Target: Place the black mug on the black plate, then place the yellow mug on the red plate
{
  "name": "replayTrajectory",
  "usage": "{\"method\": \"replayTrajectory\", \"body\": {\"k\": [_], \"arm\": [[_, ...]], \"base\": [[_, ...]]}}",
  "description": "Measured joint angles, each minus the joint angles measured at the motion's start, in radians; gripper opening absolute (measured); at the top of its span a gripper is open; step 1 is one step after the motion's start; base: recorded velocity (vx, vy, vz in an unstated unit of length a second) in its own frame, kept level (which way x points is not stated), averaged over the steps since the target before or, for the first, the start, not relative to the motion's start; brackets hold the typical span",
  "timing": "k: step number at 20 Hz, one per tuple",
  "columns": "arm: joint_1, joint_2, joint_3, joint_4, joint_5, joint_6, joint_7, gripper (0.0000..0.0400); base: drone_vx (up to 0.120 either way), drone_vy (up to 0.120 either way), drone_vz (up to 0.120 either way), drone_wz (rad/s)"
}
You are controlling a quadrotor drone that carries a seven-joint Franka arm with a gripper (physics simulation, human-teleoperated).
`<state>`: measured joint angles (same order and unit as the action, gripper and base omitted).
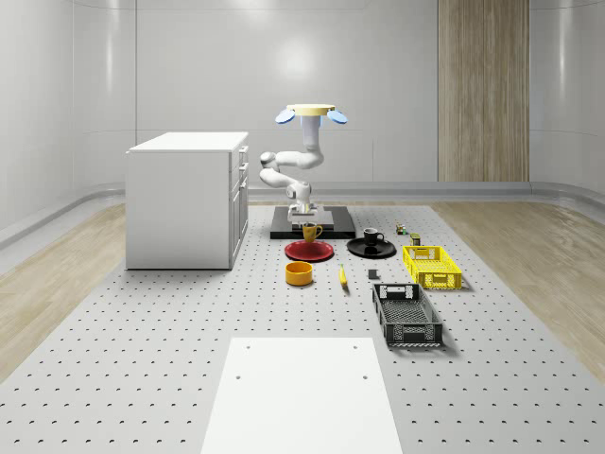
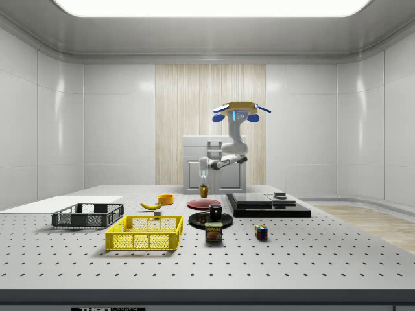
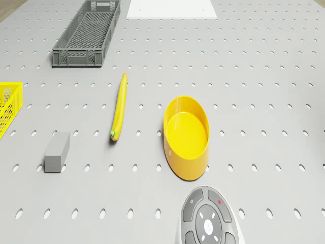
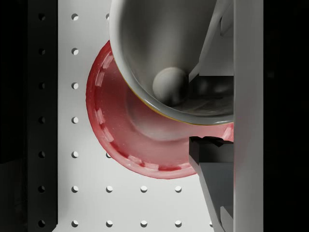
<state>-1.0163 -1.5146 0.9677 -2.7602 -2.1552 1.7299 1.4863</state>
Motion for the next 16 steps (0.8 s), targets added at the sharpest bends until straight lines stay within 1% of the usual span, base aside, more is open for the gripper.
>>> {"method": "replayTrajectory", "body": {"k": [8, 9, 10, 11, 12, 14, 16], "arm": [[-0.014, 0.024, -0.06, 0.042, -0.06, 0.021, -0.006, 0.011], [-0.014, 0.027, -0.064, 0.045, -0.064, 0.021, -0.007, 0.0154], [-0.014, 0.029, -0.067, 0.047, -0.067, 0.021, -0.008, 0.0209], [-0.013, 0.031, -0.069, 0.048, -0.069, 0.021, -0.009, 0.0251], [-0.011, 0.032, -0.067, 0.046, -0.068, 0.018, -0.01, 0.0284], [-0.005, 0.032, -0.058, 0.038, -0.06, 0.01, -0.011, 0.033], [0.003, 0.03, -0.042, 0.025, -0.047, -0.001, -0.013, 0.0357]], "base": [[0.0, 0.0, 0.0, 0.0], [0.0, 0.0, 0.0, 0.0], [0.0, 0.0, 0.0, 0.0], [0.0, 0.0, 0.0, 0.0], [0.0, 0.0, 0.0, 0.0], [0.0, 0.0, 0.0, 0.0], [0.0, 0.0, 0.0, 0.0]]}}
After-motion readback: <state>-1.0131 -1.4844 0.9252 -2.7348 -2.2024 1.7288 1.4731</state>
